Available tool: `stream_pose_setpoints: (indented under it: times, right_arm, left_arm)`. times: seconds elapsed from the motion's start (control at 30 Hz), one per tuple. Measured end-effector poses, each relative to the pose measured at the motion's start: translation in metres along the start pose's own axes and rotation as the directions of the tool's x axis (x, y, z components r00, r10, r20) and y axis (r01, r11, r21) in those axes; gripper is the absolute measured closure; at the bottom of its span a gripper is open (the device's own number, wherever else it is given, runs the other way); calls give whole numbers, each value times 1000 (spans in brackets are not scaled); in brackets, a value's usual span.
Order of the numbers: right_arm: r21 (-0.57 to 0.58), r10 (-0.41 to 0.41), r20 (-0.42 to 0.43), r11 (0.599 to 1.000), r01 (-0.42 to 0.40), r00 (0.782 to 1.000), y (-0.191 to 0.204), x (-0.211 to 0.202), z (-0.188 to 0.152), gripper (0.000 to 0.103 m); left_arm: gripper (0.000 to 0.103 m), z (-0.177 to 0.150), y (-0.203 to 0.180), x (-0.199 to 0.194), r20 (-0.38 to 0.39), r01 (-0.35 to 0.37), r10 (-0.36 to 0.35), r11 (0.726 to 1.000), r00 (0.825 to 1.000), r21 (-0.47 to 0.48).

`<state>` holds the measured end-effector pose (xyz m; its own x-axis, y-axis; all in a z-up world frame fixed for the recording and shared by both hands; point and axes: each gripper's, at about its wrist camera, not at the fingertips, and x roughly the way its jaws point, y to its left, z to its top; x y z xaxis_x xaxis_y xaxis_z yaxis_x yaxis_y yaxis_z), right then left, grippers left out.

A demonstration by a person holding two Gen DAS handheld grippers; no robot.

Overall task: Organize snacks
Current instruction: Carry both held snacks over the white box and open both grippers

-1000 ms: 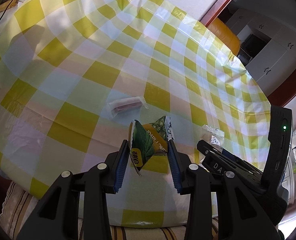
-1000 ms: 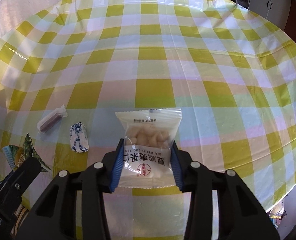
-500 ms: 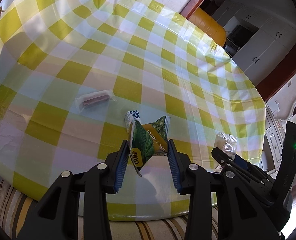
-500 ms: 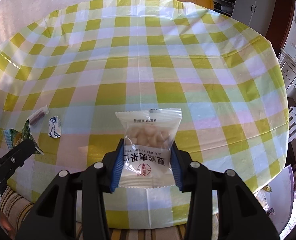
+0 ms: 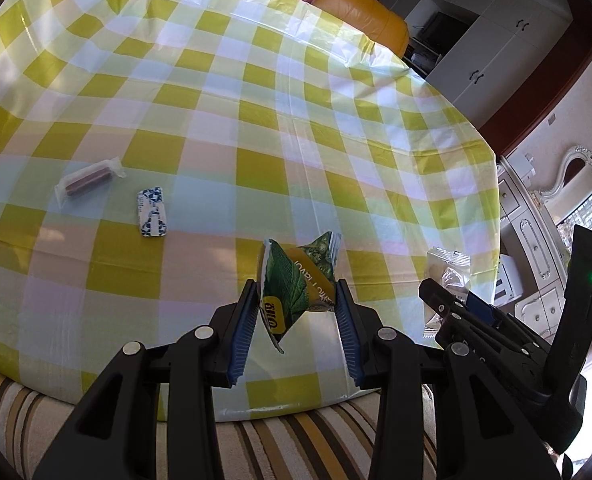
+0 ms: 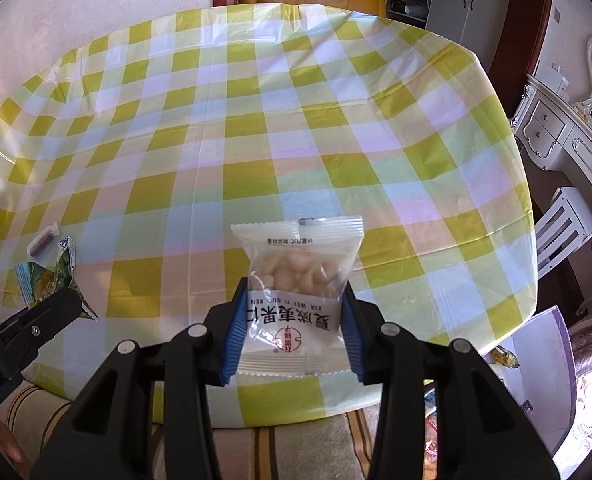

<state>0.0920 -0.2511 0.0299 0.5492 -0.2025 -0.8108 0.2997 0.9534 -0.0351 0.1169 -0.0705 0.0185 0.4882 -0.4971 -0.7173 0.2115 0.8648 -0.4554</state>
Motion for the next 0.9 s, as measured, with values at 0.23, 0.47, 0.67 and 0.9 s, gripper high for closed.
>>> stream_pose_setpoints:
  times: [0.23,0.47,0.67,0.9]
  right_arm:
    - [71,-27,-6,997,28,1000,-46,-6,-11,61]
    - [141,-86,-24,986,88,996,-102,-11,-28,61]
    - [195,-142,-58,969,150,988,-149,-12,-50,61]
    - [228,-183,-93,953,200,979,-185,-16,-75,61]
  left_arm:
    - [65,-11,-40,14,-50,41,-37,996,998,75]
    - [65,-27,-88,27,-108,97,-79,980,991,174]
    - [65,-47,-129,37,-167,150,-109,954,980,261]
    - [65,-67,-167,46,-229,204,-130,921,965,333]
